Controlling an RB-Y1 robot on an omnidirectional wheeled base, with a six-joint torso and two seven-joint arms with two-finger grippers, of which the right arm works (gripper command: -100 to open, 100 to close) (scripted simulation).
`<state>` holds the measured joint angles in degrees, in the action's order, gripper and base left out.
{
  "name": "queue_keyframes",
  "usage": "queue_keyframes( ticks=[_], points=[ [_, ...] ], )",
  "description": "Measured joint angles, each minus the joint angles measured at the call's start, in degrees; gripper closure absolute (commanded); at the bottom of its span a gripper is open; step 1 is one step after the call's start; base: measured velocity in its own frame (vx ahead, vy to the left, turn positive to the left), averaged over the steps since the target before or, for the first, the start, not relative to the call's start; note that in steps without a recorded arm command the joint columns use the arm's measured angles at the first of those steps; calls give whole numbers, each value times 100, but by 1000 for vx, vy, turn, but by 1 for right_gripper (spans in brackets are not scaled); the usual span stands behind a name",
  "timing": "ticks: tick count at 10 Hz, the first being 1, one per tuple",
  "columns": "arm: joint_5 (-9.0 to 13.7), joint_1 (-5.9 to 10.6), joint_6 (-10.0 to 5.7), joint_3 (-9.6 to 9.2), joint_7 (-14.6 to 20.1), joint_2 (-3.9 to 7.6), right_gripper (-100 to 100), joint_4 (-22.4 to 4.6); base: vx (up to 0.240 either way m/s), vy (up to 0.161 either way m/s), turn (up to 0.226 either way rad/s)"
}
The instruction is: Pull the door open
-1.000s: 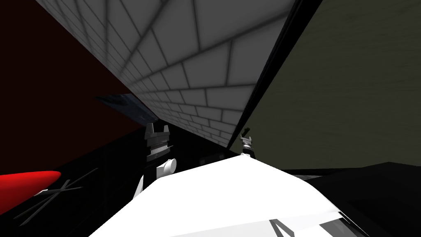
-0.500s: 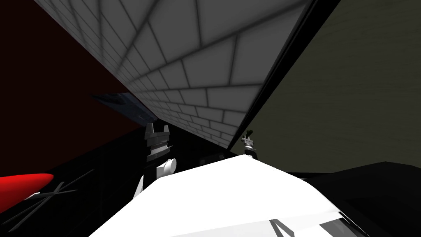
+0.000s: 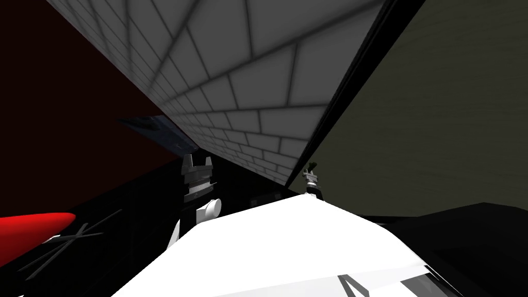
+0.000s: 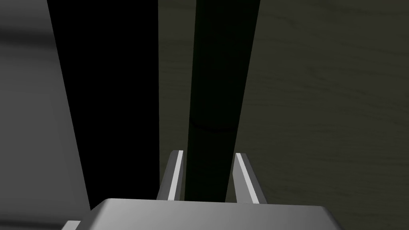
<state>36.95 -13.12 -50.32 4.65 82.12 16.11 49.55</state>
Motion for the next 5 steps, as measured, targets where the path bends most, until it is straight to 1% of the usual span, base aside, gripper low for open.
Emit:
queue_keyframes(
  ticks=[2, 4, 5],
  points=[
    [-61, -25, 7, -114, 79, 35, 100, 74, -212, 12, 72],
    [-136, -103, 45, -263, 188, 98, 100, 159, -195, 46, 60],
    [-172, -143, 61, -335, 250, 137, 100, 194, -246, 28, 74]
  ],
)
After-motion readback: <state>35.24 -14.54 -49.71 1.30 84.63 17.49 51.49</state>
